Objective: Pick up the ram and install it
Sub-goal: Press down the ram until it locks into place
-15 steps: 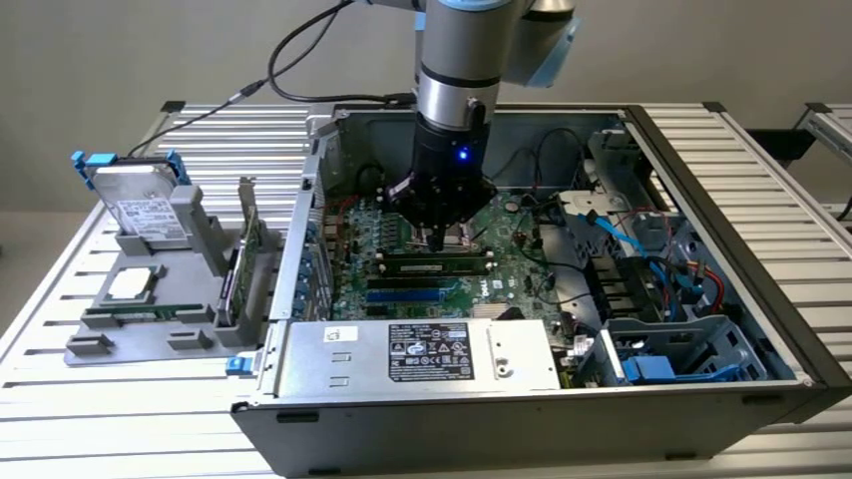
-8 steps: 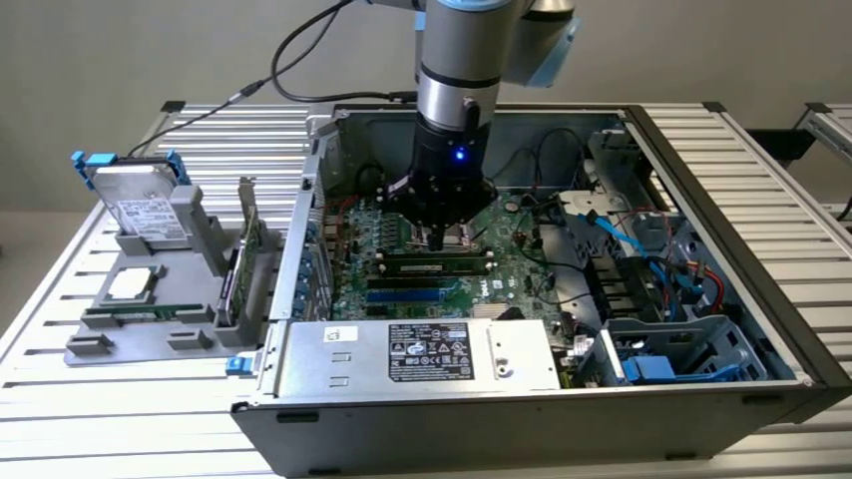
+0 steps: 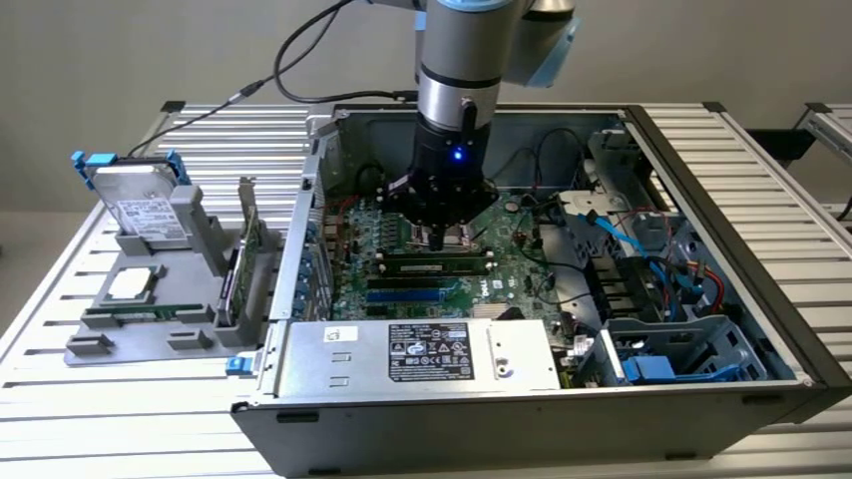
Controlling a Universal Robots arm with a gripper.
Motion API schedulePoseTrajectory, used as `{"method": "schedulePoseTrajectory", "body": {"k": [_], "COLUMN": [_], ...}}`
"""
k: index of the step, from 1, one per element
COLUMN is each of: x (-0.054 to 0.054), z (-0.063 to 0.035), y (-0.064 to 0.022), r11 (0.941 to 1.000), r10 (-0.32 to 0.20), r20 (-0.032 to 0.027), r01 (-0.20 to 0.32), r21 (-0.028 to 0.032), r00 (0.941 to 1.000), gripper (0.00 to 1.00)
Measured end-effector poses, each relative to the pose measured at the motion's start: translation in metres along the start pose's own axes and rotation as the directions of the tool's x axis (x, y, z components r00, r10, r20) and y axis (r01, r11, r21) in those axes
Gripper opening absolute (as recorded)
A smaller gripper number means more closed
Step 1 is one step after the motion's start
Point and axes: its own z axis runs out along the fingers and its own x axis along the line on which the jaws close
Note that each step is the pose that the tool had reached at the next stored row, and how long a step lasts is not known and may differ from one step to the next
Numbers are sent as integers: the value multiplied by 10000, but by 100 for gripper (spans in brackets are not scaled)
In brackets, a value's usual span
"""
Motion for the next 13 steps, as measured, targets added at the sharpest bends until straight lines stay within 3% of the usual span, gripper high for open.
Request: {"method": "schedulePoseTrajectory", "body": {"k": [3, 9, 13], "x": [-22, -25, -46], "z": [-8, -8, -14], "y": [-30, -174, -196], "r11": [10000, 10000, 10000], "r10": [3, 3, 22], "r20": [0, 0, 0], "r01": [-3, -3, -22], "r21": [2, 1, 0], "r00": [10000, 10000, 10000], "gripper": [10, 10, 10]}}
